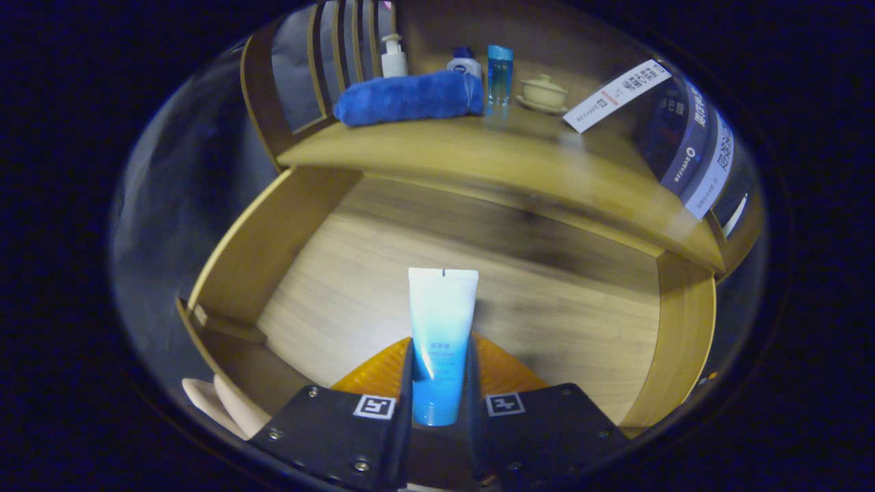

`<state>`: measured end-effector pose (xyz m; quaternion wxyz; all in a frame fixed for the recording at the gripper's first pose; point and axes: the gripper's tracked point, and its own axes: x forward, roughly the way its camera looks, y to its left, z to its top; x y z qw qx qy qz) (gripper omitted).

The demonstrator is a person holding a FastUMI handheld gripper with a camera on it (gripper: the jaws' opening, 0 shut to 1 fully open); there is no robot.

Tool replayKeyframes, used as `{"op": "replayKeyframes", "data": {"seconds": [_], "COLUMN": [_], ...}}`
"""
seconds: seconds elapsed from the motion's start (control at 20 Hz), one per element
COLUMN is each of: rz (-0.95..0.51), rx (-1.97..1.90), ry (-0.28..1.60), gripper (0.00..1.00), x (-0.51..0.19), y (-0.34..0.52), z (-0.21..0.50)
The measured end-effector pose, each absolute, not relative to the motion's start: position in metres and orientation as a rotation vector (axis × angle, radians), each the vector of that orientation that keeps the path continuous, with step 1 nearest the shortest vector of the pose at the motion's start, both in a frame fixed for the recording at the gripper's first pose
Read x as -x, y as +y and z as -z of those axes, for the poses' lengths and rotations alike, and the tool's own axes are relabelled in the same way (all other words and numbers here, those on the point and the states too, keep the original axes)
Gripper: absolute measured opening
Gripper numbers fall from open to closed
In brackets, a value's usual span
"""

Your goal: Pull open the drawer, take out the items inside it, and place them on the countertop above the cabinet.

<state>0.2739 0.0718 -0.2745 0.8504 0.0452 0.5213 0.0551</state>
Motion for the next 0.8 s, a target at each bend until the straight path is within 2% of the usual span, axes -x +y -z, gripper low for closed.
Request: {"op": "replayKeyframes", "data": {"seconds": [0.4, 0.8], "rz": [-0.037, 0.078], "rx": [-0.121, -0.15], "ry": [0.944, 0.89], "gripper": [0.34, 0.33], "x": [-0.332, -0.399], "y": [0.047, 0.022], "z": [0.217, 0.22]}}
